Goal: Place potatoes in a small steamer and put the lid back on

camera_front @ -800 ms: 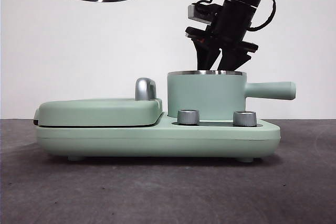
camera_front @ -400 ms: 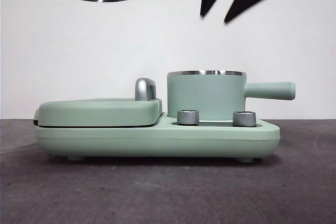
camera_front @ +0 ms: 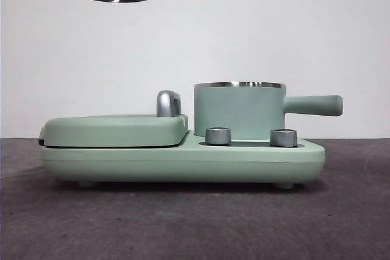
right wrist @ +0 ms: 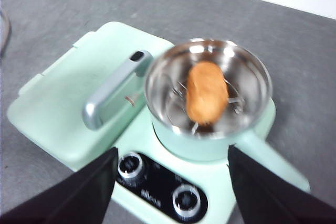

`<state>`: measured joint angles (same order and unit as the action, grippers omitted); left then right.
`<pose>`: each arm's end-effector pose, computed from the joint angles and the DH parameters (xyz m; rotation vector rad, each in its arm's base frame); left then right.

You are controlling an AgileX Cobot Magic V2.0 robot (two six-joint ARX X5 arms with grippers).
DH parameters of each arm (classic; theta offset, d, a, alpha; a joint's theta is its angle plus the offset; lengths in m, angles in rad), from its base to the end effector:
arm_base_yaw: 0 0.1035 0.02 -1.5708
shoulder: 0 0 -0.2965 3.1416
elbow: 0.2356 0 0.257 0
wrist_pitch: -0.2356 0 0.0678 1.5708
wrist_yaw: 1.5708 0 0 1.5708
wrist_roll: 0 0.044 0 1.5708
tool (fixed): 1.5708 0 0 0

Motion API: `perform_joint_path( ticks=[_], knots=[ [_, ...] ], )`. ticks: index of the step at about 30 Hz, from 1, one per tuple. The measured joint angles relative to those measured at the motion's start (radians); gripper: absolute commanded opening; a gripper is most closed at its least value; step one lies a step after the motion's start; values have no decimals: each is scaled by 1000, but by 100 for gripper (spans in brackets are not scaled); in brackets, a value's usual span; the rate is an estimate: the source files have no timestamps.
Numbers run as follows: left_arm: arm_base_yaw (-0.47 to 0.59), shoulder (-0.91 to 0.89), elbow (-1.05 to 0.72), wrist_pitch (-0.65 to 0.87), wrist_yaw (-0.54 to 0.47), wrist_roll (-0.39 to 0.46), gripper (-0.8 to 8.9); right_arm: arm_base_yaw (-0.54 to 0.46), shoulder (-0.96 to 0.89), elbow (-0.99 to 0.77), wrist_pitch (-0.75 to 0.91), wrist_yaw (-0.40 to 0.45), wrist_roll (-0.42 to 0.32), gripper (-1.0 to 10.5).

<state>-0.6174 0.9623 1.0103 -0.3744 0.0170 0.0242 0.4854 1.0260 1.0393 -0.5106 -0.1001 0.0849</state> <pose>0.1652 -0.1182 0.3828 0.1213 0.3095 -0.6326 0.1868 0.1035 0.3672 -0.0158 0.5187 0.5515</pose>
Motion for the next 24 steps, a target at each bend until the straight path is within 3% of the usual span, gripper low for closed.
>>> perform_joint_path(
  ticks=[7,13,24],
  knots=[
    [0,21,0,3,8,-14,11,43,-245,-296,27,77,75,316],
    [-4,109,0,47,63,-14,11,72,-429,-445,17,98,116,316],
    [-66,428,0,493,65,-14,11,77,-536,-460,-77,179,153,316]
  ],
)
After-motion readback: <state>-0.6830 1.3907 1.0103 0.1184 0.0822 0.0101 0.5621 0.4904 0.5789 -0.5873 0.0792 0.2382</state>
